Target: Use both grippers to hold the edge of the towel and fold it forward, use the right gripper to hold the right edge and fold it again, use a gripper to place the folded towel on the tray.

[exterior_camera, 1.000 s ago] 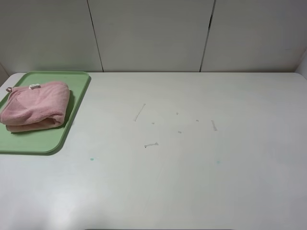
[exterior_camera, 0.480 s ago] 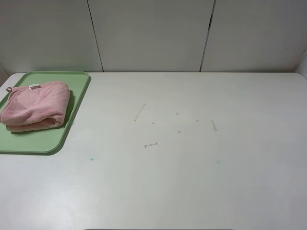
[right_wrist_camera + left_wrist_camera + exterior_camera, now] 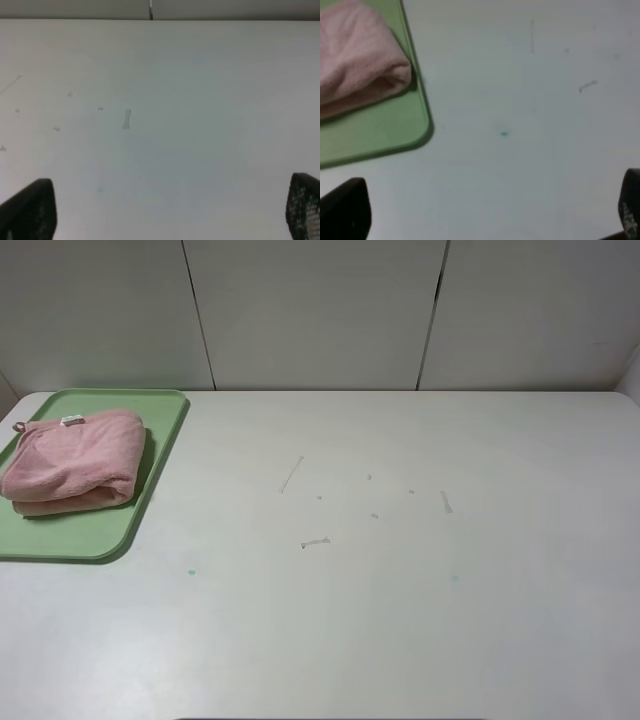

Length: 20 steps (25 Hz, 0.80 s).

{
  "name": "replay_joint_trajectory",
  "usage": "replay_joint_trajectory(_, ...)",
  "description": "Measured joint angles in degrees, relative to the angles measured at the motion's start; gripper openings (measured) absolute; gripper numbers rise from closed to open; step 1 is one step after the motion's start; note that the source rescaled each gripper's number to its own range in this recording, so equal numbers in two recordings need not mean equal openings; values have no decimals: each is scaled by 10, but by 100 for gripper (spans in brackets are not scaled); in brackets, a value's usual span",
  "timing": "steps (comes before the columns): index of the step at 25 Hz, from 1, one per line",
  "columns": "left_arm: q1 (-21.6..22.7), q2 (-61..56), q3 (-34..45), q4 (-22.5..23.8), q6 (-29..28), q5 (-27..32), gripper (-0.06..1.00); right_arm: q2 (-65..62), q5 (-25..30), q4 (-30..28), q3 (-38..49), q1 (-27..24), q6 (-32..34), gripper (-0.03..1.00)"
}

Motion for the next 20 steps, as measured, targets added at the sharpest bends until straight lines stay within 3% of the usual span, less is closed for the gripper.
replay_joint_trajectory(7, 0, 0, 2, 15, -44, -2, 100, 0, 0, 0, 0, 0, 0, 100)
replay_joint_trajectory(20, -12, -1, 2, 22, -51, -2, 99, 0, 0, 0, 0, 0, 0, 100)
